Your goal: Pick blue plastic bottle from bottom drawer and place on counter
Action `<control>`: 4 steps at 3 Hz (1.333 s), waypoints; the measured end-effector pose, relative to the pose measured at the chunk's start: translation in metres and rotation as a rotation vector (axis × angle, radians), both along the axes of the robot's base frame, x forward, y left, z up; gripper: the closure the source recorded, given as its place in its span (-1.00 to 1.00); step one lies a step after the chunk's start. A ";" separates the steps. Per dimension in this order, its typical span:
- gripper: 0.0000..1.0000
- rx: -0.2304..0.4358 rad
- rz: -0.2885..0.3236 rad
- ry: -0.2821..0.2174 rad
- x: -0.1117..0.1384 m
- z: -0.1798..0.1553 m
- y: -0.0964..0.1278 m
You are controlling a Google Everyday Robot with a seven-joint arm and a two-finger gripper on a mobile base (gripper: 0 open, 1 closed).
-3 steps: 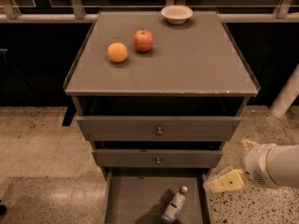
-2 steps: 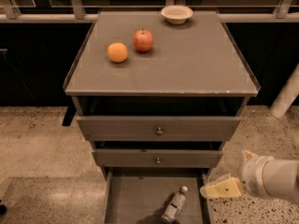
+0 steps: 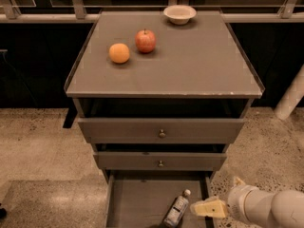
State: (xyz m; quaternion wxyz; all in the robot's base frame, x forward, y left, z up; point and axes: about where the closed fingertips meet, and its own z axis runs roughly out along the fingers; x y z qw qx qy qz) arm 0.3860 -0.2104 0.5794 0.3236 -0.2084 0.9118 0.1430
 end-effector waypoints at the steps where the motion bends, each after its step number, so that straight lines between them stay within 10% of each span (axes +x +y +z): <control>1: -1.00 -0.009 -0.008 -0.012 0.004 0.004 -0.003; 4: -1.00 0.209 -0.093 0.036 0.021 -0.110 0.012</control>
Offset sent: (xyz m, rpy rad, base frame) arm -0.0038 -0.0091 -0.0643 0.1640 -0.0691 -0.1406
